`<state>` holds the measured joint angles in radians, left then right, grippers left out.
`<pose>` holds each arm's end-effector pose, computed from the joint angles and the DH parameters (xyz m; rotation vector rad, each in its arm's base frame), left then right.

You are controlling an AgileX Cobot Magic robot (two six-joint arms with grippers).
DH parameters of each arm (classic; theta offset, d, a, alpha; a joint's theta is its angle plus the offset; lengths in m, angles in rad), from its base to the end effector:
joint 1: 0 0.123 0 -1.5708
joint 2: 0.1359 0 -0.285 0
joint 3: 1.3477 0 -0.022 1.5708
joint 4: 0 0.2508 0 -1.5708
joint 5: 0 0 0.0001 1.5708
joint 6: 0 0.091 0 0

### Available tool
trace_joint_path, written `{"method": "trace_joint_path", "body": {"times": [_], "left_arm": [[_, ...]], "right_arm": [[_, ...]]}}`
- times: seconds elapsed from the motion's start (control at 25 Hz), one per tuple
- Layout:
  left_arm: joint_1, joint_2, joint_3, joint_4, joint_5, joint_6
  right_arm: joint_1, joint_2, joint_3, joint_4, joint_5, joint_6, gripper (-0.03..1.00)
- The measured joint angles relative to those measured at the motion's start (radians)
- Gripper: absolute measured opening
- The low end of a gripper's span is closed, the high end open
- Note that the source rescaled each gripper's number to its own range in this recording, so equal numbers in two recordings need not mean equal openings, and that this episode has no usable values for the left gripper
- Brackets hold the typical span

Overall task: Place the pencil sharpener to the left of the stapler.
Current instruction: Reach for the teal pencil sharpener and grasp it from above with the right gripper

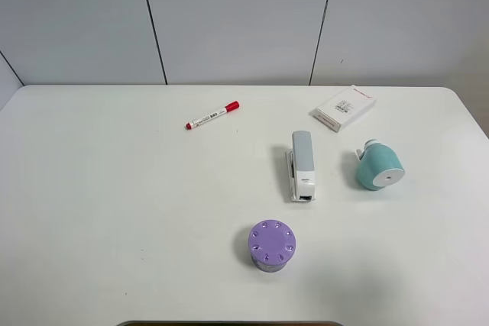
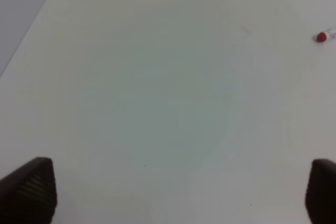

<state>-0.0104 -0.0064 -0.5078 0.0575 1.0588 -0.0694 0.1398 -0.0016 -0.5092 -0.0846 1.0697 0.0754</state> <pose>-0.0067 0.0046 0.2797 -0.0629 2.0259 0.0182 -0.0057 -0.0076 0.2793 -0.0608 2.0389 0.0336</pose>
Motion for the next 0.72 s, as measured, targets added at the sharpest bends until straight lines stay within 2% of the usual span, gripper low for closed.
{"method": "trace_joint_path", "body": {"times": [0.72], "left_arm": [[0.0,0.0,0.0,0.0,0.0,0.0]], "right_arm": [[0.0,0.0,0.0,0.0,0.0,0.0,1.0]]}}
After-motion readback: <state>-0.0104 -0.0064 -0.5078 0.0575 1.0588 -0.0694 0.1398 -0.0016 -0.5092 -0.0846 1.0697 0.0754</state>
